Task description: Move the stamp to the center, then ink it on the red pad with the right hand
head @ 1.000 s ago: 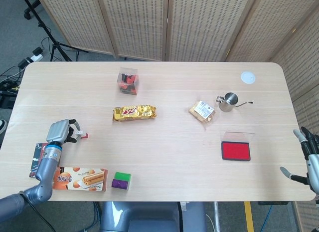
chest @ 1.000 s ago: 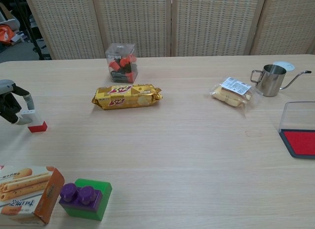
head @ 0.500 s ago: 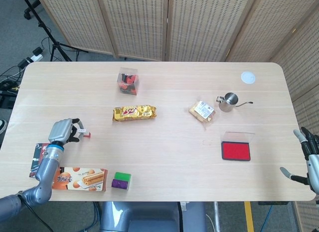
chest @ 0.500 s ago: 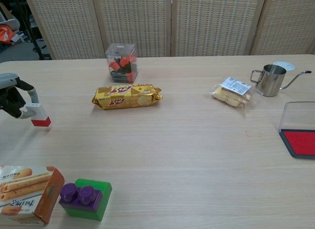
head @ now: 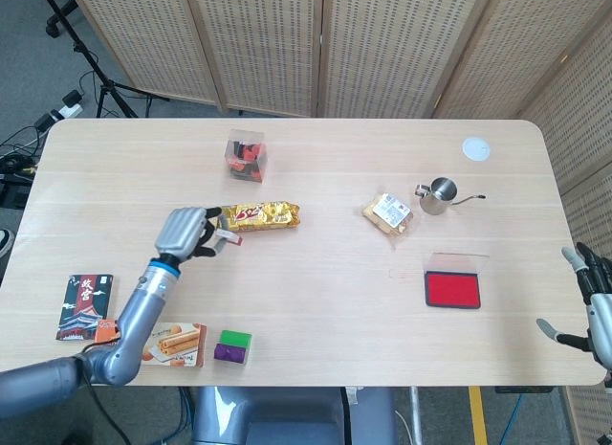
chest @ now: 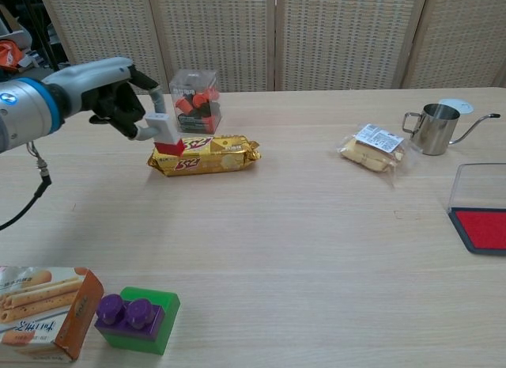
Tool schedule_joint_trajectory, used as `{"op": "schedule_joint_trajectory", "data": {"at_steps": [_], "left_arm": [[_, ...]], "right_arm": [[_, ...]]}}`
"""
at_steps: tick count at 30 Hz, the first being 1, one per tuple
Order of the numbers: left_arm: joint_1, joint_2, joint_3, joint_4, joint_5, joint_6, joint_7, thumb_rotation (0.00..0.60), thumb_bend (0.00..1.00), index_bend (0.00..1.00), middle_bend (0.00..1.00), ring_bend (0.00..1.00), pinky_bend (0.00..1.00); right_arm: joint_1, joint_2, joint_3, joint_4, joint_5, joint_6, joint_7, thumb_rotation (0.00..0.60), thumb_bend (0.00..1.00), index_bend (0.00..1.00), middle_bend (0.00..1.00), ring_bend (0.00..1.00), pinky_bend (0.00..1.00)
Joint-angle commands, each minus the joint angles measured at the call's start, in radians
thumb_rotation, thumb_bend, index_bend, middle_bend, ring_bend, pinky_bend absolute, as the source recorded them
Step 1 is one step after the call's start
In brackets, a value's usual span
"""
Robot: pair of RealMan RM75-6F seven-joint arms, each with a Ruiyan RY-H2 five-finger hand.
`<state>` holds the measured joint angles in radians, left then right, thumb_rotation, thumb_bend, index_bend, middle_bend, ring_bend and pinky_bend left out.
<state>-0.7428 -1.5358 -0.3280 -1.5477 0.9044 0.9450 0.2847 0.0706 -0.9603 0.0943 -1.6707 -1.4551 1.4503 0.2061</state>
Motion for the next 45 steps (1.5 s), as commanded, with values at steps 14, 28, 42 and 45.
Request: {"op": "schedule_joint_trajectory", "data": {"at_steps": [14,28,42,45], "left_arm": [[-0.29,-0.343,-0.055,0.287,-0.244,-0.071,0.201,0.6,0.36,0.58,1.0,1.0,0.92],[-0.383,-0.493,-0.071,0.514,-0.314,-0.14,0.203,0.6,0.34,0.58,1.0,1.0,0.92],[-0.377,-0.488,-0.071,0.52,-0.26,-0.152,0.154,0.6,0.27,0.25,1.0,1.0,0.92],[-0.371,-0.474,-0.072,0.499,-0.248,-0.148,0.145,0.6,0.26,0.23,1.0,1.0,0.92]], "right_arm": [[0.018,0.008,0.011,0.033,0.052,-0.062,0.064,0.6,0.0,0.0,0.0,0.0,0.0],[0.027,0.014,0.021,0.067,0.079,-0.1,0.127,0.6,0.0,0.0,0.0,0.0,0.0],[0.026,0.017,0.023,0.066,0.076,-0.099,0.139,0.6,0.0,0.0,0.0,0.0,0.0],[0.026,0.018,0.023,0.066,0.075,-0.096,0.14,0.6,0.0,0.0,0.0,0.0,0.0]]}}
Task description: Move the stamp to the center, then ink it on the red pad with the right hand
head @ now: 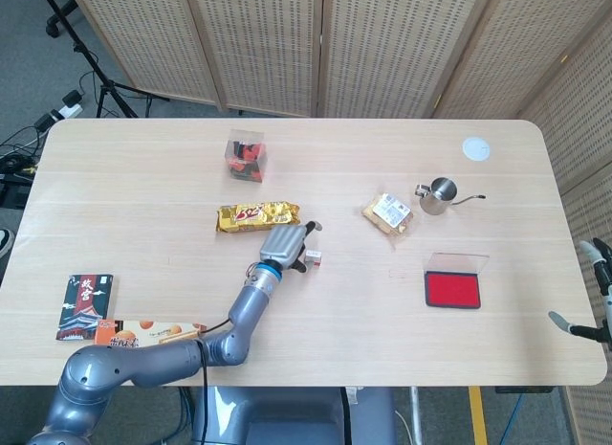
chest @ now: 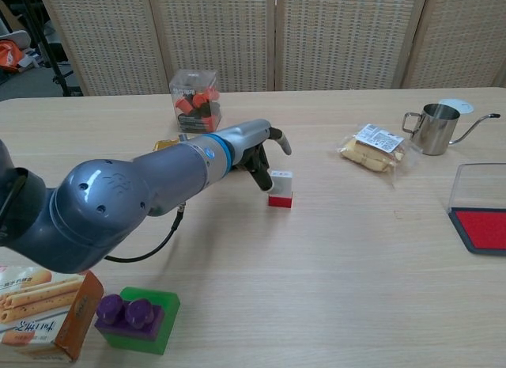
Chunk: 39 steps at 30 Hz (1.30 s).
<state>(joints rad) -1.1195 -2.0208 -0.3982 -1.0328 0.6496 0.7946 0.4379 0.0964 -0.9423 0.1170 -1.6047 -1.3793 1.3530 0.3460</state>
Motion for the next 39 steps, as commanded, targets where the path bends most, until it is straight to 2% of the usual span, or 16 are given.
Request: {"op": "schedule_joint_trajectory", "data": {"at_steps": [1,4,6,9,12,14,16,17,19,21,23,28,32,36,39], "left_arm": [[0.008,0.018,-0.001,-0.025,0.009,0.002,-0.01,0.6,0.26,0.23,1.0,1.0,0.92],[0.019,0.047,0.003,-0.07,0.03,0.017,-0.014,0.6,0.23,0.21,0.99,1.0,0.91],[0.041,0.095,0.002,-0.149,0.097,0.062,-0.04,0.6,0.19,0.19,0.95,0.99,0.91],[0.084,0.166,0.015,-0.253,0.224,0.13,-0.095,0.6,0.13,0.16,0.8,0.87,0.87],[0.131,0.255,0.035,-0.354,0.334,0.189,-0.134,0.6,0.08,0.08,0.49,0.59,0.68],[0.161,0.325,0.049,-0.426,0.365,0.206,-0.135,0.6,0.05,0.03,0.21,0.33,0.47],[0.194,0.412,0.061,-0.502,0.375,0.224,-0.109,0.6,0.01,0.01,0.05,0.16,0.31],[0.209,0.45,0.066,-0.534,0.38,0.236,-0.097,0.6,0.0,0.0,0.01,0.08,0.23],[0.252,0.536,0.083,-0.592,0.39,0.275,-0.066,0.6,0.0,0.0,0.0,0.01,0.13],[0.304,0.613,0.109,-0.625,0.4,0.34,-0.014,0.6,0.0,0.0,0.0,0.0,0.06],[0.355,0.676,0.128,-0.65,0.4,0.38,-0.016,0.6,0.0,0.0,0.0,0.0,0.01],[0.489,0.816,0.166,-0.664,0.412,0.441,-0.142,0.6,0.0,0.0,0.0,0.0,0.0],[0.577,0.875,0.18,-0.657,0.418,0.493,-0.243,0.6,0.0,0.0,0.0,0.0,0.0],[0.689,0.922,0.198,-0.653,0.397,0.568,-0.343,0.6,0.0,0.0,0.0,0.0,0.0],[0.75,0.972,0.21,-0.667,0.383,0.576,-0.408,0.6,0.01,0.0,0.0,0.0,0.0]], "right_arm": [[-0.001,0.0,0.0,0.0,-0.001,0.001,0.001,0.6,0.0,0.0,0.0,0.0,0.0],[-0.001,0.0,-0.001,0.001,-0.002,0.001,0.001,0.6,0.0,0.0,0.0,0.0,0.0],[-0.001,-0.001,-0.002,0.001,-0.003,0.001,-0.003,0.6,0.0,0.0,0.0,0.0,0.0],[-0.001,-0.003,-0.002,0.001,-0.003,0.003,-0.011,0.6,0.0,0.0,0.0,0.0,0.0],[-0.001,-0.008,-0.001,0.0,0.0,0.006,-0.025,0.6,0.0,0.0,0.0,0.0,0.0],[-0.001,-0.011,-0.001,-0.003,0.001,0.009,-0.038,0.6,0.0,0.0,0.0,0.0,0.0],[-0.002,-0.015,0.0,-0.007,0.002,0.014,-0.055,0.6,0.0,0.0,0.0,0.0,0.0],[-0.002,-0.017,0.001,-0.01,0.002,0.018,-0.062,0.6,0.0,0.0,0.0,0.0,0.0],[-0.003,-0.022,0.004,-0.016,0.0,0.029,-0.076,0.6,0.0,0.0,0.0,0.0,0.0],[0.0,-0.023,0.01,-0.029,-0.005,0.036,-0.08,0.6,0.0,0.0,0.0,0.0,0.0],[0.007,-0.021,0.019,-0.041,-0.009,0.044,-0.098,0.6,0.0,0.0,0.0,0.0,0.0],[0.054,-0.004,0.053,-0.099,-0.016,0.038,-0.221,0.6,0.0,0.0,0.0,0.0,0.0],[0.109,0.021,0.079,-0.163,-0.013,-0.008,-0.309,0.6,0.0,0.0,0.0,0.0,0.0],[0.207,0.04,0.11,-0.236,0.001,-0.125,-0.381,0.6,0.0,0.0,0.0,0.0,0.0],[0.288,0.043,0.133,-0.284,0.054,-0.236,-0.424,0.6,0.0,0.0,0.0,0.0,0.0]]}}
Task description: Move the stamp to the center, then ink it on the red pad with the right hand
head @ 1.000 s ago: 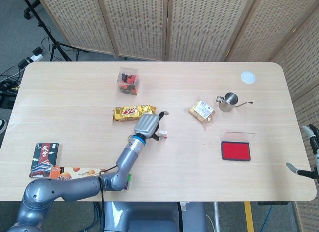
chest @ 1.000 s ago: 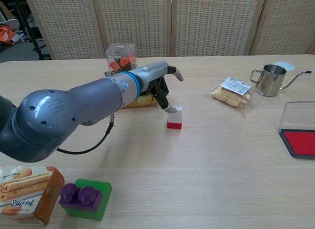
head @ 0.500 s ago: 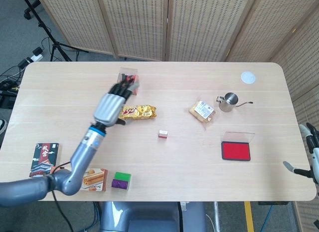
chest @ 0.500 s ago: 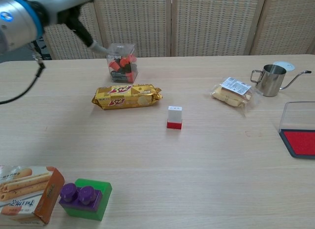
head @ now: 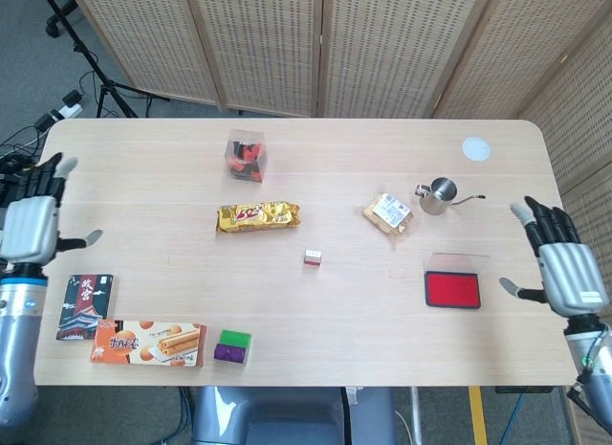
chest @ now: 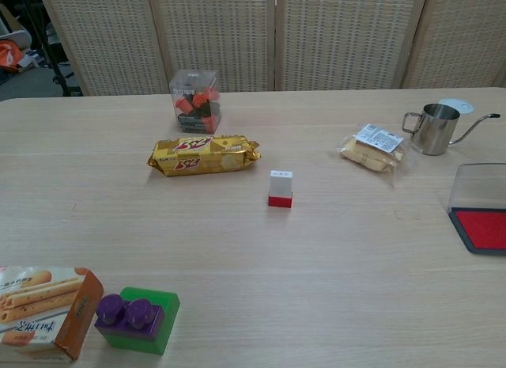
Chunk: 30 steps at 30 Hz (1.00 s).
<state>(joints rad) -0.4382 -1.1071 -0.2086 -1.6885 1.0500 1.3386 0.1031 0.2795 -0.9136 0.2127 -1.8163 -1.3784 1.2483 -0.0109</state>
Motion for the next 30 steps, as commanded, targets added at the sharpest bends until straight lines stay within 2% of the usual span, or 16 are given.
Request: {"op": "schedule_joint_trajectory", "data": {"at_steps": [1,5,7,9,12,15,17,21,27,30], "left_arm": [[0.088,0.074,0.022,-0.011,-0.02,0.033,-0.095,0.6,0.02,0.0,0.0,0.0,0.0],[0.134,0.128,0.026,-0.033,-0.008,0.021,-0.18,0.6,0.03,0.0,0.0,0.0,0.0],[0.151,0.145,0.023,-0.037,0.025,0.039,-0.212,0.6,0.03,0.0,0.0,0.0,0.0],[0.166,0.152,0.027,-0.041,0.056,0.053,-0.231,0.6,0.03,0.0,0.0,0.0,0.0],[0.174,0.157,0.03,-0.042,0.083,0.052,-0.246,0.6,0.04,0.0,0.0,0.0,0.0],[0.171,0.156,0.036,-0.042,0.102,0.034,-0.242,0.6,0.04,0.0,0.0,0.0,0.0],[0.169,0.154,0.035,-0.04,0.105,0.024,-0.237,0.6,0.04,0.0,0.0,0.0,0.0],[0.163,0.15,0.031,-0.036,0.098,0.001,-0.223,0.6,0.04,0.0,0.0,0.0,0.0],[0.157,0.151,0.022,-0.029,0.084,-0.034,-0.228,0.6,0.04,0.0,0.0,0.0,0.0],[0.15,0.157,0.02,-0.028,0.075,-0.065,-0.23,0.6,0.04,0.0,0.0,0.0,0.0]], "right_arm": [[0.139,0.008,0.046,-0.087,0.077,-0.173,-0.089,0.6,0.0,0.0,0.0,0.0,0.0],[0.263,-0.042,0.08,-0.099,0.212,-0.296,-0.203,0.6,0.0,0.0,0.02,0.01,0.01],[0.33,-0.088,0.096,-0.096,0.305,-0.328,-0.274,0.6,0.0,0.0,0.13,0.11,0.1],[0.393,-0.145,0.109,-0.091,0.407,-0.351,-0.319,0.6,0.0,0.0,0.37,0.35,0.35],[0.461,-0.207,0.115,-0.074,0.529,-0.364,-0.364,0.6,0.0,0.0,0.65,0.67,0.74],[0.542,-0.299,0.114,-0.023,0.659,-0.337,-0.438,0.6,0.0,0.01,0.78,0.81,0.9],[0.575,-0.349,0.117,0.001,0.716,-0.306,-0.466,0.6,0.0,0.05,0.84,0.88,0.98],[0.658,-0.485,0.118,0.088,0.817,-0.217,-0.55,0.6,0.0,0.16,0.92,0.96,1.0],[0.721,-0.594,0.116,0.143,0.922,-0.118,-0.649,0.6,0.03,0.35,0.96,1.0,1.0],[0.742,-0.659,0.103,0.188,0.964,-0.077,-0.694,0.6,0.08,0.38,0.96,1.0,1.0]]}}
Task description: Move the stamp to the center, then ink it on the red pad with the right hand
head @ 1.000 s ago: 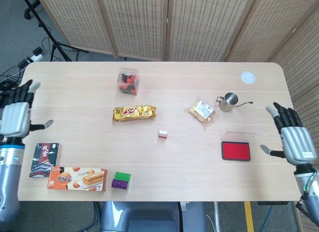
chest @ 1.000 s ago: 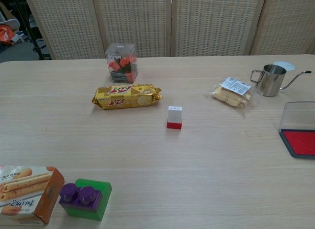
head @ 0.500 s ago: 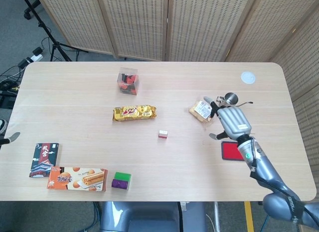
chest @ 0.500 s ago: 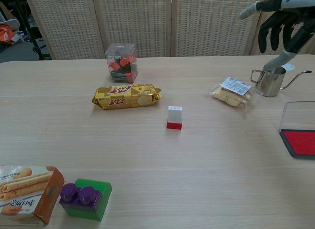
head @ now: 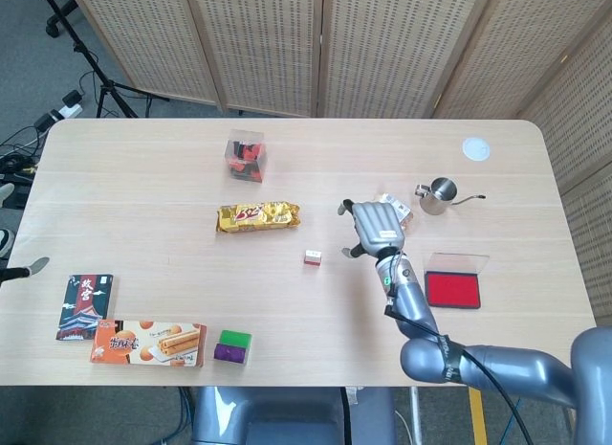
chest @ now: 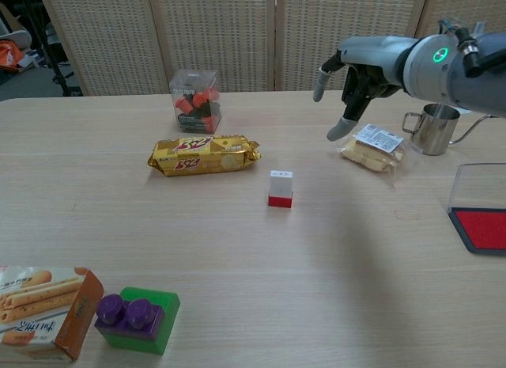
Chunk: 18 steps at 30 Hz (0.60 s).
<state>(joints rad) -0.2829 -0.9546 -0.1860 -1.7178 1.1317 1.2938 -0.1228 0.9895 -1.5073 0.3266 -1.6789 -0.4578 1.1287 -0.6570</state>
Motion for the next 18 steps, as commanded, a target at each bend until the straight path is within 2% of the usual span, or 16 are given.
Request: {"op": "schedule_joint_trajectory", "data": {"at_steps": [1,4,8,18], "left_arm": [[-0.006,0.007,-0.003,0.001,-0.006,-0.025,-0.005,0.6,0.04,0.0,0.0,0.0,0.0],[-0.005,0.009,-0.005,0.001,-0.005,-0.029,-0.006,0.6,0.04,0.0,0.0,0.0,0.0],[-0.005,0.008,-0.007,0.0,0.0,-0.034,-0.005,0.6,0.04,0.0,0.0,0.0,0.0],[0.0,0.008,-0.008,-0.007,0.014,-0.041,-0.002,0.6,0.04,0.0,0.0,0.0,0.0]], "right_arm": [[0.036,-0.082,-0.012,0.065,0.049,0.05,-0.053,0.6,0.1,0.39,0.96,1.0,1.0],[0.041,-0.114,-0.013,0.093,0.06,0.056,-0.061,0.6,0.15,0.41,0.96,1.0,1.0],[0.042,-0.151,-0.009,0.118,0.062,0.059,-0.057,0.6,0.16,0.41,0.96,1.0,1.0],[0.04,-0.232,-0.003,0.181,0.052,0.064,-0.055,0.6,0.26,0.41,0.96,1.0,1.0]]}}
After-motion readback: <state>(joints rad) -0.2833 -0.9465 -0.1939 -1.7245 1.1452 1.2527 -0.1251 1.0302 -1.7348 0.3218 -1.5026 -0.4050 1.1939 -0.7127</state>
